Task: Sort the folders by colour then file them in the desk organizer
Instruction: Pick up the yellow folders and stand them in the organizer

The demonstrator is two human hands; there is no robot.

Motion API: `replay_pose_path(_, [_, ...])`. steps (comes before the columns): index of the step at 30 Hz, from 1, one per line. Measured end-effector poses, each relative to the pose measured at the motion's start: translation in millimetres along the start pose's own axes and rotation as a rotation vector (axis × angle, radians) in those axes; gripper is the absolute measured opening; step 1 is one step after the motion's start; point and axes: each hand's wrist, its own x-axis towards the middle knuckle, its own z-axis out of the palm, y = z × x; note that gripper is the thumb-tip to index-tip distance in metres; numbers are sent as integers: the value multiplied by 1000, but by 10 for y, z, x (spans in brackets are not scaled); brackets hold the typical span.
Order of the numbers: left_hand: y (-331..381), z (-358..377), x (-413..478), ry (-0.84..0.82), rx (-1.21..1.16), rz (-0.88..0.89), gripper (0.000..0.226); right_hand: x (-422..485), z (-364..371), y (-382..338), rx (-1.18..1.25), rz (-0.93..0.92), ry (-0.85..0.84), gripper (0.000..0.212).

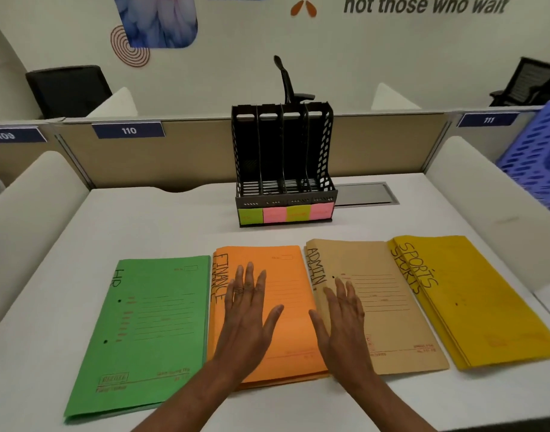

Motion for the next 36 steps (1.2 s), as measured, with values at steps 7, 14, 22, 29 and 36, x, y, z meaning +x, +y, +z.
replay_pose_path(7, [365, 158, 151, -58, 20, 76, 71, 26, -209, 408, 16, 88, 77, 57])
replay_pose_path(14, [1060, 592, 379, -64, -32, 59, 72, 222, -500, 1199, -25, 103, 116, 54])
replay_pose_path(22, [2250, 1387, 649, -215, -317, -143, 64, 482, -938, 2407, -90, 119, 21, 57])
replay_pose_path(29, [3015, 1803, 897, -376, -800, -584, 38, 519, -1160, 3255, -56, 195, -91, 57])
replay_pose_path(36, [3328, 2084, 1003, -442, -1037, -925, 37, 484, -1264, 3638, 66, 309, -214, 49])
